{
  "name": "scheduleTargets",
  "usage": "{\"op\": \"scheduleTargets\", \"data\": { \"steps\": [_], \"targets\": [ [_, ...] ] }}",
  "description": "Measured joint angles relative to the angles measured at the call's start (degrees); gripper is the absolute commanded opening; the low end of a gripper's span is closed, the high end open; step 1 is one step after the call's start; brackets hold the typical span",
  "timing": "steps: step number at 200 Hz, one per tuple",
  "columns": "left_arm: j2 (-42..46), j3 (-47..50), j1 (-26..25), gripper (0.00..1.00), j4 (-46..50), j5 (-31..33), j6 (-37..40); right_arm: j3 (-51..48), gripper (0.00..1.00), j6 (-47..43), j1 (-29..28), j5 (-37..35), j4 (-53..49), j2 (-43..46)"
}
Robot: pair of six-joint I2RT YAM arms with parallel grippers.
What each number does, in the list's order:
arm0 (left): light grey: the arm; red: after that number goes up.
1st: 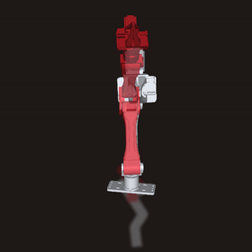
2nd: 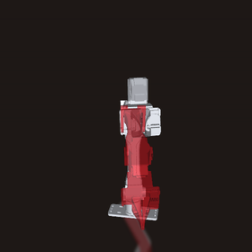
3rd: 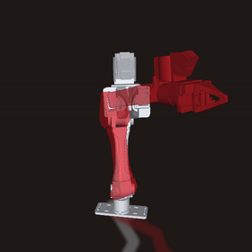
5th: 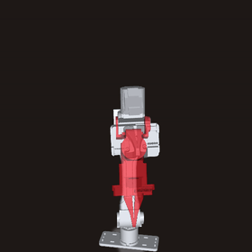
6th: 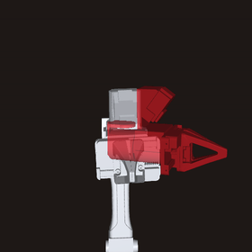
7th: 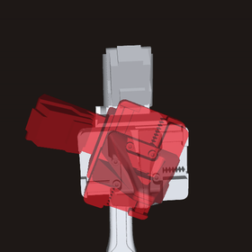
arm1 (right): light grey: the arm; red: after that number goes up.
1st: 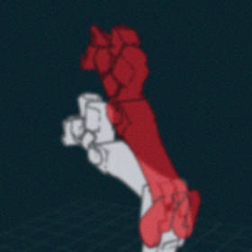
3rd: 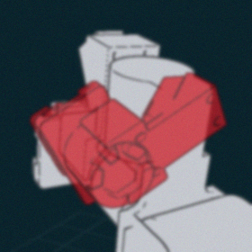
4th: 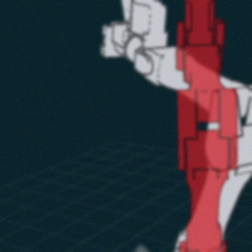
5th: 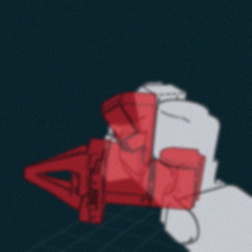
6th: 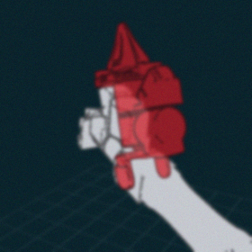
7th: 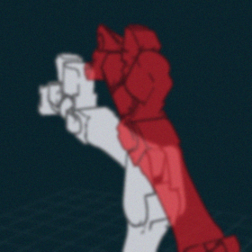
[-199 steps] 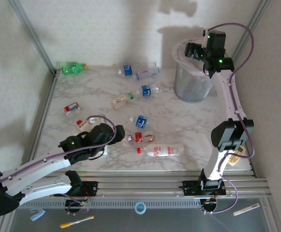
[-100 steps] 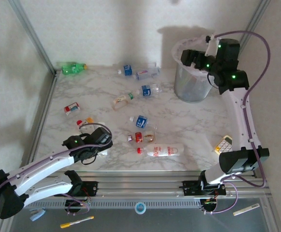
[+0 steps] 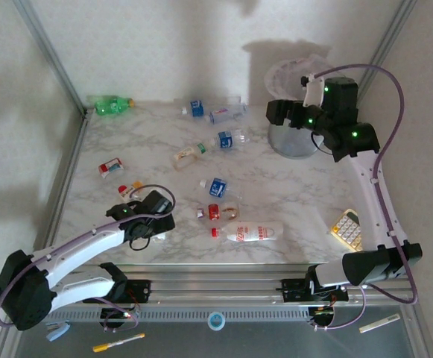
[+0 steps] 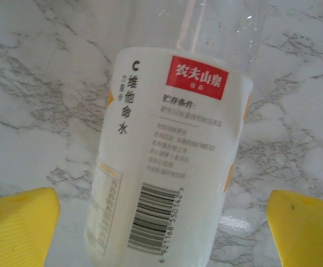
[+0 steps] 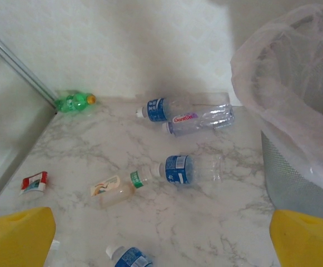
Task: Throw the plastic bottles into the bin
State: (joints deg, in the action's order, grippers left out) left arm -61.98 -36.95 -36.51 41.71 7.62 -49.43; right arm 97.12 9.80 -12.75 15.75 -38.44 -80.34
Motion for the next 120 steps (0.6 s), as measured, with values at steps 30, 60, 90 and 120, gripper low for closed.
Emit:
{"op": "scheduleTargets", "data": {
  "steps": [30, 60, 90, 120],
  "targets": [
    [-2.40, 0.07, 1.95, 0.93, -1.88, -1.49, 1.07, -1.97, 0.99, 0.02, -0.87, 0.76, 0.02, 0.09],
    [-5.66, 1.01, 2.60, 0.86, -3.74, -2.23, 1.66, -3.21, 0.99, -0.11, -1.18, 1.05, -0.04, 0.11],
    [-7.89, 1.92, 2.60, 0.73, -5.27, -3.26, 1.90, -3.82, 0.99, -0.50, -1.29, 1.05, -0.07, 0.55],
    [-7.61, 2.25, 2.60, 0.63, -6.49, -4.02, 2.60, -4.87, 0.99, -1.25, -1.29, 1.09, -0.04, 1.40]
  ]
}}
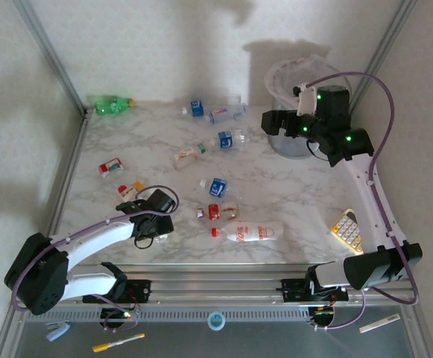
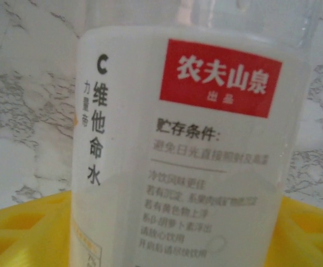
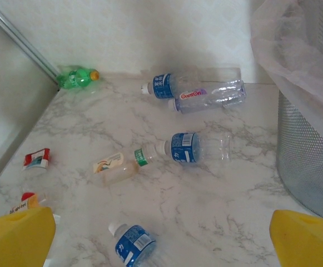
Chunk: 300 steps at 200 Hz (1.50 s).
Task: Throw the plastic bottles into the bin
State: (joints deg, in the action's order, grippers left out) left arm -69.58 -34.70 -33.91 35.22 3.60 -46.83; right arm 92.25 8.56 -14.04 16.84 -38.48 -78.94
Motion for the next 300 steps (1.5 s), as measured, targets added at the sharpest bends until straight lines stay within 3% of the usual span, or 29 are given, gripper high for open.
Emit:
{"op": "scheduleTargets", "data": {
  "steps": [21, 46, 82, 133, 196, 300],
  "targets": [
    [1.46, 0.57, -0.02, 0.55, -1.18, -1.07, 0.22, -1.01, 0.99, 0.00, 0.00, 0.83, 0.09, 0.42],
    [4.39, 0.76, -0.94, 0.53, -2.91, -2.19, 0.92, -1.95, 0.99, 0.22, -0.04, 1.97, 0.04, 0.44],
    [8.28, -1.99, -6.47, 0.52, -6.88, -2.84, 4.15, -3.69, 0.99, 1.57, -0.11, 6.29, 0.37, 0.42],
    [10.54, -9.31, -14.14, 0.52, -16.68, -3.96, 12.26, -8.96, 0.99, 5.46, -0.15, 18.21, 4.57, 0.96],
    [10.80, -10.51, -18.32, 0.50, -25.09, -5.60, 18.78, -12.90, 0.98, 8.90, -2.80, 29.77, 9.57, 1.66],
    [4.46, -16.37, -21.79, 0.48, -27.71, -3.48, 24.39, -16.22, 0.95, 9.70, -9.90, 34.29, 10.71, 1.64]
  ]
}}
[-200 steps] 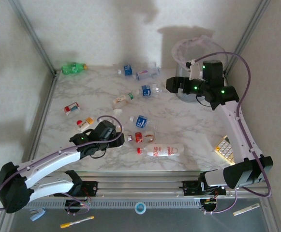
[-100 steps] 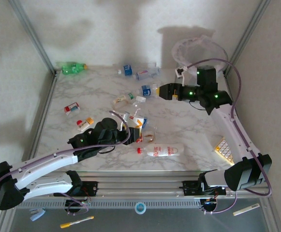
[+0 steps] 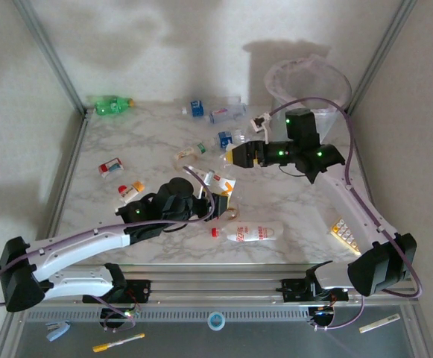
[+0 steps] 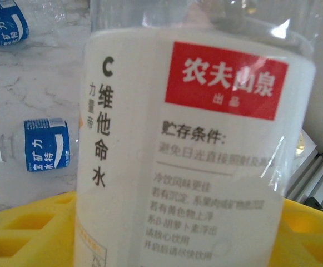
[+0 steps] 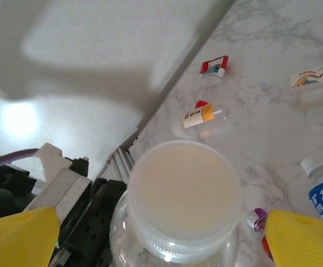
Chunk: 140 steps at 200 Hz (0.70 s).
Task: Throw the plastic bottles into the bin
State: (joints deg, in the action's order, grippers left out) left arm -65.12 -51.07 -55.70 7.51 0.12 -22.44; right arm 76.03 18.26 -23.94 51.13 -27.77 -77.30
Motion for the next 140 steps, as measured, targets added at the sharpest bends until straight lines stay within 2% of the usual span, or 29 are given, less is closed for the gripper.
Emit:
{"op": "scheduleTargets", "data": {
  "steps": [140],
  "targets": [
    [-0.57, -1.11, -1.16, 0.47, -0.35, 2.95, 1.73, -2.34, 0.76, -0.02, -4.09, -0.22, -0.33, -0.02]
  ]
}}
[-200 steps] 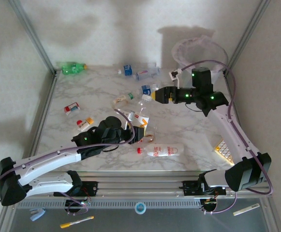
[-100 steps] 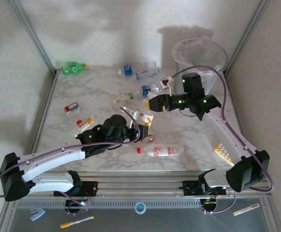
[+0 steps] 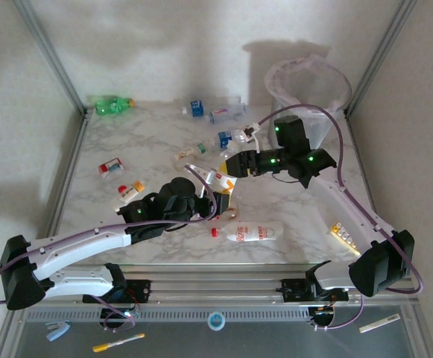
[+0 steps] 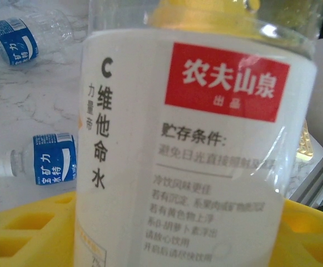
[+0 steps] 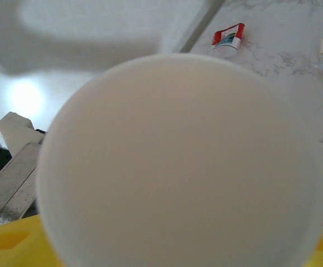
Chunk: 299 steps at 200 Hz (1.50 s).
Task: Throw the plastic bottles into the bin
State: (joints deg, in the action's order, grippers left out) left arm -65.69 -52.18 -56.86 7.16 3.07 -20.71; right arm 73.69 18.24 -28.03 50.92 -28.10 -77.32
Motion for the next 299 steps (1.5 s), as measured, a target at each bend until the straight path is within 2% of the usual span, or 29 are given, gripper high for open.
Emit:
{"op": "scheduleTargets", "data": {
  "steps": [54, 83, 99, 117, 136, 145, 161, 179, 203, 234, 268, 283, 299],
  "targets": [
    [0.02, 0.00, -0.81, 0.46, -1.11, 0.55, 0.76, 0.00, 0.69, -0.02, -0.42, -0.09, 0.02, -0.20],
    [0.13, 0.02, -0.81, 0.49, -1.14, 0.57, 1.03, 0.00, 0.60, -0.35, -0.39, -0.09, 0.04, -0.20],
    [0.31, 0.33, -0.81, 0.55, -1.38, 0.61, 1.05, 0.00, 0.57, -0.63, -0.42, -0.04, 0.00, -0.20],
    [0.70, 0.74, -0.81, 0.78, -1.68, 0.61, 1.14, 0.00, 0.54, -0.70, -0.59, -0.13, -0.02, -0.20],
    [1.53, 1.55, -1.18, 0.94, -2.80, 0.81, 1.18, 0.22, 0.47, -1.09, -0.98, -0.31, -0.66, -0.20],
    [2.14, 1.88, -1.20, 0.99, -3.17, 1.22, 0.72, 0.52, 0.45, -1.53, -1.31, -0.87, -1.75, -0.20],
    [3.50, 2.56, -1.22, 1.00, -3.72, 2.62, 0.13, 1.42, 0.44, -2.67, -1.53, -3.63, -3.48, -0.17],
    [4.92, 3.52, -1.18, 1.00, -4.04, 4.20, -0.98, 3.06, 0.40, -4.15, -1.53, -9.66, -5.01, 0.04],
    [6.12, 5.33, -1.16, 1.00, -4.11, 5.53, -2.99, 5.20, 0.39, -6.75, -1.46, -21.46, -5.79, 1.73],
    [7.26, 8.13, -1.05, 1.00, -4.09, 6.01, -5.27, 5.62, 0.37, -10.56, -0.72, -36.85, -1.36, 7.34],
    [9.31, 11.21, -1.05, 1.00, -4.57, 6.32, -7.45, 0.68, 0.34, -16.68, 0.17, -51.30, 16.24, 15.96],
    [9.60, 11.87, -0.87, 1.00, -5.05, 6.51, -8.07, -3.85, 0.28, -20.81, 0.44, -56.54, 27.85, 18.64],
    [9.62, 12.24, -0.79, 1.00, -5.27, 6.88, -8.35, -7.85, 0.27, -24.85, 1.33, -61.29, 39.71, 19.21]
  ]
}}
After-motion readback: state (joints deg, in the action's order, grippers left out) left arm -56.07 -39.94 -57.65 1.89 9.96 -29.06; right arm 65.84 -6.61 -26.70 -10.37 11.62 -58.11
